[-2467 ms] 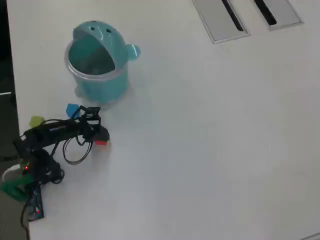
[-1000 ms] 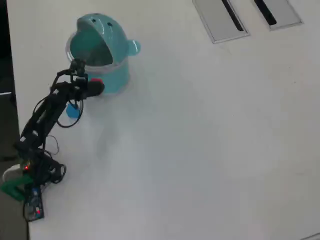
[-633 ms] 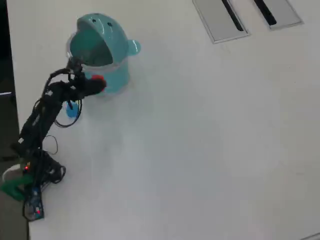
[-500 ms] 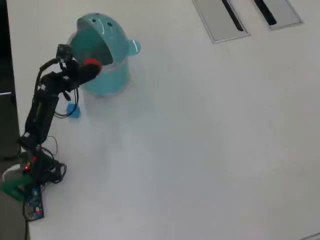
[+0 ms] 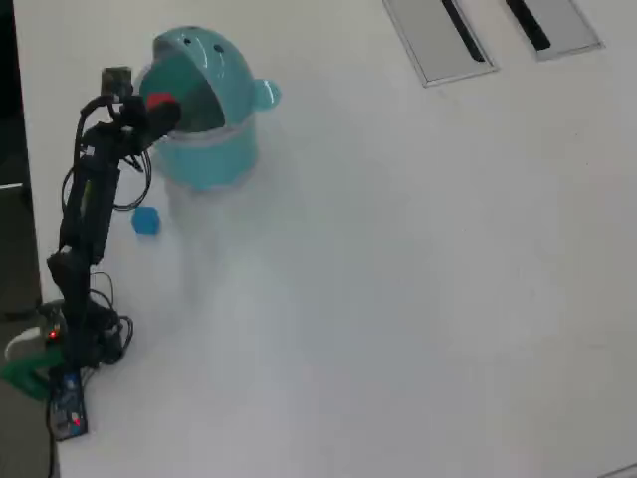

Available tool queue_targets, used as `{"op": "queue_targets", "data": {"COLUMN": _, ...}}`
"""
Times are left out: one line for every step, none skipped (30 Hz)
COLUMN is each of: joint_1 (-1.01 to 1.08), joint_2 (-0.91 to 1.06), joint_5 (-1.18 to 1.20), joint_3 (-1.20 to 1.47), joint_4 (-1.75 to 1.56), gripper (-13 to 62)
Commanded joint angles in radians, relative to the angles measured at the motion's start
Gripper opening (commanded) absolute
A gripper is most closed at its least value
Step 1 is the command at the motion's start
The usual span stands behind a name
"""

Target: Grasp RGB lego blocks and put them in the bin one by one.

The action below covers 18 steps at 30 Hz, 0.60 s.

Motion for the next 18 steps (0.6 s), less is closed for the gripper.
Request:
{"op": "queue_targets", "data": {"joint_1": -0.026, "joint_2": -0.012, "joint_5": -0.002, "joint_3": -0.091, "joint_4": -0.114, "gripper": 5.4}}
{"op": "queue_targets", "data": {"joint_1": -0.032, "joint_2": -0.026, "joint_5": -0.002, "joint_3": -0.097, "joint_4": -0.129, "gripper": 5.4}}
{"op": "queue_targets", "data": {"joint_1": -0.040, "joint_2": -0.048, "joint_5": 0.000, "joint_3": -0.110, "joint_4": -0.144, "gripper": 5.4}}
{"op": "queue_targets", "data": {"joint_1": -0.043, "joint_2": -0.064, "joint_5": 0.000, "joint_3": -0.126, "joint_4": -0.147, "gripper": 5.4}}
{"op": "queue_targets", "data": {"joint_1": -0.049, "joint_2": -0.092, "joint_5": -0.002, "joint_3": -0.155, "joint_4": -0.152, "gripper": 5.4}}
{"op": "queue_targets", "data": {"joint_1": -0.052, "joint_2": -0.114, "joint_5": 0.000, "joint_3": -0.179, "joint_4": -0.153, "gripper": 5.4}}
{"op": "queue_targets", "data": {"joint_1": -0.094, "joint_2": -0.247, "joint_5": 0.008, "joint_3": -0.337, "joint_4": -0.156, "gripper": 5.4}}
{"op": "queue_targets", "data": {"joint_1": -0.103, "joint_2": -0.265, "joint_5": 0.008, "joint_3": -0.351, "joint_4": -0.156, "gripper": 5.4}}
{"op": "queue_targets", "data": {"joint_1": -0.115, "joint_2": -0.285, "joint_5": 0.008, "joint_3": -0.371, "joint_4": -0.156, "gripper": 5.4}}
{"op": "queue_targets", "data": {"joint_1": -0.121, "joint_2": -0.299, "joint_5": 0.008, "joint_3": -0.383, "joint_4": -0.158, "gripper": 5.5}}
{"op": "queue_targets", "data": {"joint_1": -0.126, "joint_2": -0.310, "joint_5": 0.008, "joint_3": -0.397, "joint_4": -0.158, "gripper": 6.0}}
{"op": "queue_targets", "data": {"joint_1": -0.127, "joint_2": -0.322, "joint_5": 0.006, "joint_3": -0.414, "joint_4": -0.158, "gripper": 6.1}}
{"op": "queue_targets", "data": {"joint_1": -0.129, "joint_2": -0.342, "joint_5": 0.006, "joint_3": -0.440, "joint_4": -0.158, "gripper": 9.9}}
{"op": "queue_targets", "data": {"joint_1": -0.126, "joint_2": -0.351, "joint_5": 0.006, "joint_3": -0.454, "joint_4": -0.149, "gripper": 11.4}}
{"op": "queue_targets", "data": {"joint_1": -0.124, "joint_2": -0.351, "joint_5": 0.008, "joint_3": -0.454, "joint_4": -0.143, "gripper": 13.5}}
{"op": "queue_targets", "data": {"joint_1": -0.118, "joint_2": -0.357, "joint_5": 0.008, "joint_3": -0.454, "joint_4": -0.138, "gripper": 17.3}}
{"op": "queue_targets", "data": {"joint_1": -0.115, "joint_2": -0.357, "joint_5": 0.008, "joint_3": -0.454, "joint_4": -0.127, "gripper": 17.8}}
{"op": "queue_targets", "data": {"joint_1": -0.115, "joint_2": -0.357, "joint_5": 0.008, "joint_3": -0.454, "joint_4": -0.117, "gripper": 18.5}}
